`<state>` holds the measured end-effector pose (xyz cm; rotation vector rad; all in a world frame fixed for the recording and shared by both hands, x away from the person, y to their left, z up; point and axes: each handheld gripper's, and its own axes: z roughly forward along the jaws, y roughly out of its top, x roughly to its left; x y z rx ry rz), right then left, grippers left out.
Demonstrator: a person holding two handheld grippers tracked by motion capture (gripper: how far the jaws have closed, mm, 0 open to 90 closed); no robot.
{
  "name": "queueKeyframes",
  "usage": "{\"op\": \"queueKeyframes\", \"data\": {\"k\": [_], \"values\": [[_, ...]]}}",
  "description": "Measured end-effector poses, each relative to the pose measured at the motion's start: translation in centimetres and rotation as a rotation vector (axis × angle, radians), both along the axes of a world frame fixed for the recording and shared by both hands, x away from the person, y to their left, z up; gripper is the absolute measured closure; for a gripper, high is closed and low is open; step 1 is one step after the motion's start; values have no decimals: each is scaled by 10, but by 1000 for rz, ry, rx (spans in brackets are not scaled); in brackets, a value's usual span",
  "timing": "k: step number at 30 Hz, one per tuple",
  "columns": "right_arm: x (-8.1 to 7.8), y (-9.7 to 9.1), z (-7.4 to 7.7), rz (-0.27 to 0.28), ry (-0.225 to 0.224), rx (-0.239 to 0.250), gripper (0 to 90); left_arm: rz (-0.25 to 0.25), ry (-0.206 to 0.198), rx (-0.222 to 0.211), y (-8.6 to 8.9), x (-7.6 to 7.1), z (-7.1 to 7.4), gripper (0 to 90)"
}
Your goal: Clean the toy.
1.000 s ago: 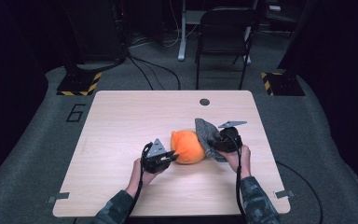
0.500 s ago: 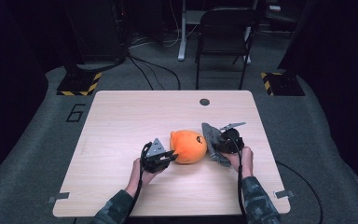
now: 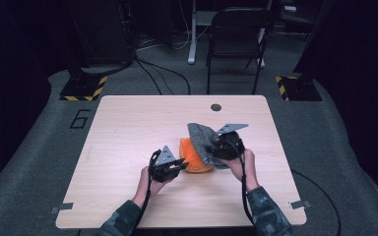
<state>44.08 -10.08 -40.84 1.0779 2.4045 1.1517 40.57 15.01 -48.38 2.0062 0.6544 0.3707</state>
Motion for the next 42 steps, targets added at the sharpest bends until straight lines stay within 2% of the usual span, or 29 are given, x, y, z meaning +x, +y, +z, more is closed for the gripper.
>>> {"op": "queueKeyframes", "data": {"k": [2, 5, 8, 23, 28, 35, 37, 42], "values": [[-3, 19, 0, 57, -16, -28, 697, -5, 5, 8, 0, 0, 1, 781], [-6, 41, -3, 82, -46, -77, 698, -3, 3, 16, 0, -1, 1, 781], [-5, 44, -8, 89, -45, -80, 700, 1, 9, 7, 0, -1, 0, 782], [0, 22, -12, 38, -40, -81, 706, -11, 10, 9, 1, 0, 0, 785], [2, 12, -13, -10, -43, -94, 710, -4, 10, 7, 1, 1, -1, 785], [10, -11, -22, -56, 10, -61, 718, -5, 9, 5, 1, 1, -1, 785], [12, -15, -24, -63, 4, -65, 722, -4, 12, 5, 1, 1, -1, 785], [13, -22, -27, -84, 25, -66, 734, -9, 15, 8, 2, 2, -1, 785]]}}
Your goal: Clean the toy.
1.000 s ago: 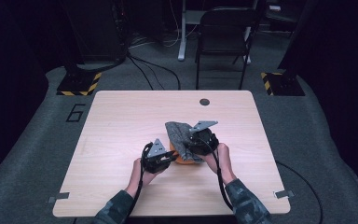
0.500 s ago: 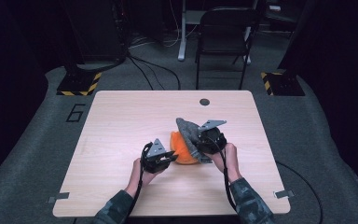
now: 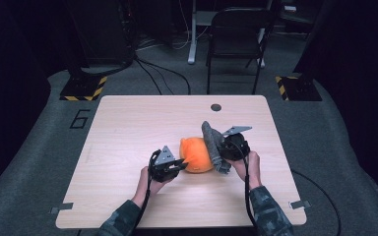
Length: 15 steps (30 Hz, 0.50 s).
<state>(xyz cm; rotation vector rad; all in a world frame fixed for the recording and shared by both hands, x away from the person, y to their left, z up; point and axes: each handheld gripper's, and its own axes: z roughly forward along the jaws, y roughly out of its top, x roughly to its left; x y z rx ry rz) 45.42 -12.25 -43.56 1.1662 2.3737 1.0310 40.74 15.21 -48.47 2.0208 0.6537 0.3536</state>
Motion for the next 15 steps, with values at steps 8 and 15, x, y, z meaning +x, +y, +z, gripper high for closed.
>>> {"op": "queueKeyframes", "data": {"k": [8, 15], "values": [[5, -12, -9, -46, 26, -3, 745, 1, 8, -1, 1, 1, 0, 785], [12, -22, -23, -92, 58, -35, 750, 8, 11, 5, 2, 2, -1, 785]]}}
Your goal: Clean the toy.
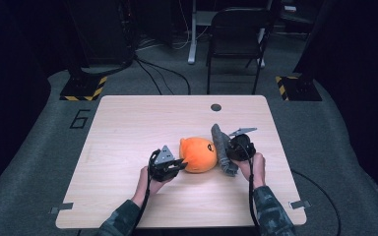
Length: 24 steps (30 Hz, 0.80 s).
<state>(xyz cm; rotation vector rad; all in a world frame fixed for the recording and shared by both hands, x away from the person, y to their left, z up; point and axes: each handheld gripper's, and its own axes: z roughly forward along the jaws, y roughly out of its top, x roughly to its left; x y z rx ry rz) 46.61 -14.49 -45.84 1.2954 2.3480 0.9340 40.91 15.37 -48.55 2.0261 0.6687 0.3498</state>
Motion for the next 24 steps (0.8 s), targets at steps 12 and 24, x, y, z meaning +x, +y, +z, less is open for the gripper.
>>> {"op": "queueKeyframes", "data": {"k": [12, 24], "values": [[-5, -9, 19, -37, -67, 29, 755, 6, 13, -2, 2, 2, 0, 785], [-22, 25, 40, 103, -127, 105, 755, -1, 20, 6, 2, 2, 1, 783]]}}
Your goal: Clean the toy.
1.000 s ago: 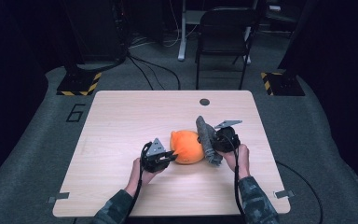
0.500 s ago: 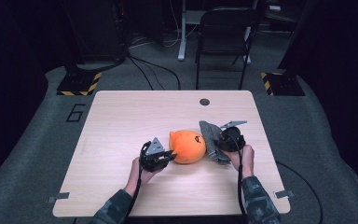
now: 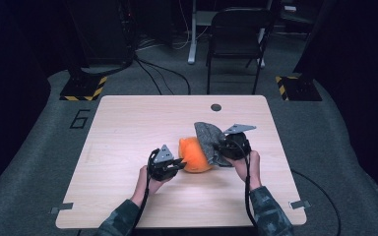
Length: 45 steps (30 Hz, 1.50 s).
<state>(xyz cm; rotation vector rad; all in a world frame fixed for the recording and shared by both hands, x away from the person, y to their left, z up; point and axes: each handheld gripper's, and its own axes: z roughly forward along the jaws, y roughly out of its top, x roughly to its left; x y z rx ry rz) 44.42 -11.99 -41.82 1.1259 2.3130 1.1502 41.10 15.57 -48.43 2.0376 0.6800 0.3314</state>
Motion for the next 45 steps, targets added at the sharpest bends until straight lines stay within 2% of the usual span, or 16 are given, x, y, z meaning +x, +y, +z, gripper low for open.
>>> {"op": "queueKeyframes", "data": {"k": [3, 5, 7, 10, 11, 16, 19, 21, 25, 28, 30, 33, 34, 39, 40, 45], "values": [[3, 5, -10, -10, 21, -20, 757, -4, 1, 8, -1, 0, 1, 777], [4, 5, -12, -13, 17, -23, 756, -3, 1, 7, -1, 0, 1, 762], [4, 4, -13, -14, 16, -23, 757, 3, 2, 15, -1, 0, 2, 683], [5, 4, -15, -29, 10, -27, 756, 13, 12, 52, -3, 1, 2, 557], [5, 4, -15, -38, 13, -25, 757, 10, 14, 50, -3, 1, 1, 536], [6, 5, -16, -40, 9, -20, 757, 5, -7, 95, -11, -2, -1, 480], [5, 6, -16, -33, -3, -25, 757, 8, -8, 115, -12, -1, -3, 496], [5, 8, -16, -33, -3, -22, 756, 12, -8, 131, -14, -1, -3, 546], [4, 10, -15, -29, -11, -21, 757, 25, -5, 136, -17, -1, -6, 687], [4, 10, -15, -26, -15, -23, 757, 26, 7, 134, -16, 0, -4, 754], [3, 7, -11, -28, -17, -11, 757, 24, 40, 90, -14, 2, 1, 772], [0, 3, -3, -34, -24, 14, 757, 27, 50, 63, -12, 4, 5, 785], [-1, 1, -1, -33, -29, 20, 757, 26, 57, 38, -10, 3, 10, 787], [-5, 2, 5, -17, -37, 31, 757, 32, 61, 8, -9, 1, 20, 791], [-10, 6, 8, -5, -45, 31, 757, 42, 76, -16, -9, 0, 23, 792], [-22, 20, 20, 34, -60, 33, 757, 49, 87, -35, -8, 1, 24, 792]]}}
